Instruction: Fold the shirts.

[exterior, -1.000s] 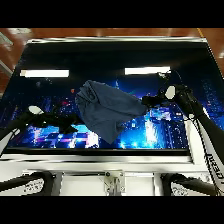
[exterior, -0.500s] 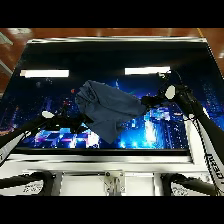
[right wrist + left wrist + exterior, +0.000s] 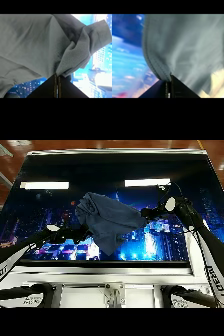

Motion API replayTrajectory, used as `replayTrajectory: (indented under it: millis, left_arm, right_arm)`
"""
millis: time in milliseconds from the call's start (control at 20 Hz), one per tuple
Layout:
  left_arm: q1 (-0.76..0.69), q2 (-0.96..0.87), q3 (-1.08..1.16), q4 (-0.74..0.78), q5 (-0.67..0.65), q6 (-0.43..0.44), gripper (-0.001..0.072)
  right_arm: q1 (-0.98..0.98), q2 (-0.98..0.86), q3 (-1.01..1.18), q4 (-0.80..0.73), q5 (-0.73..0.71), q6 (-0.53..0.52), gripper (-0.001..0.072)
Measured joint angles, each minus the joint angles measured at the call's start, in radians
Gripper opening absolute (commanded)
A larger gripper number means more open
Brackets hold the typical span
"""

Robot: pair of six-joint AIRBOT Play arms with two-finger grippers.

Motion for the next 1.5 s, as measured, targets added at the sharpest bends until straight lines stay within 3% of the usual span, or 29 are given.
replayTrajectory:
  millis: [200,350,650,950,1200,1500]
  left_arm:
    - [-0.002,0.121,0.051,-0.022,-0.022,0.094,0.0038]
    - [0.036,0.324,0.134,-0.024,0.018,0.122,0.0038]
    - [0.129,0.739,0.441,-0.008,0.161,0.138,0.0038]
    - [0.148,0.921,0.694,0.014,0.156,0.131,0.0038]
    - [0.152,0.956,0.739,0.183,-0.029,-0.025,0.0038]
    - [0.152,0.962,0.704,0.639,-0.367,-0.283,0.0038]
  right_arm:
    - [0.0,0.027,0.008,-0.008,-0.001,-0.008,0.0066]
    - [0.0,0.116,0.06,-0.051,0.0,-0.016,0.0066]
    - [0.0,0.417,0.333,-0.152,-0.042,-0.023,0.0066]
    - [0.0,0.634,0.564,-0.148,-0.004,-0.047,0.0066]
    - [0.0,0.724,0.628,-0.181,0.17,-0.068,0.0066]
    - [0.0,0.687,0.64,-0.198,0.44,-0.083,0.0066]
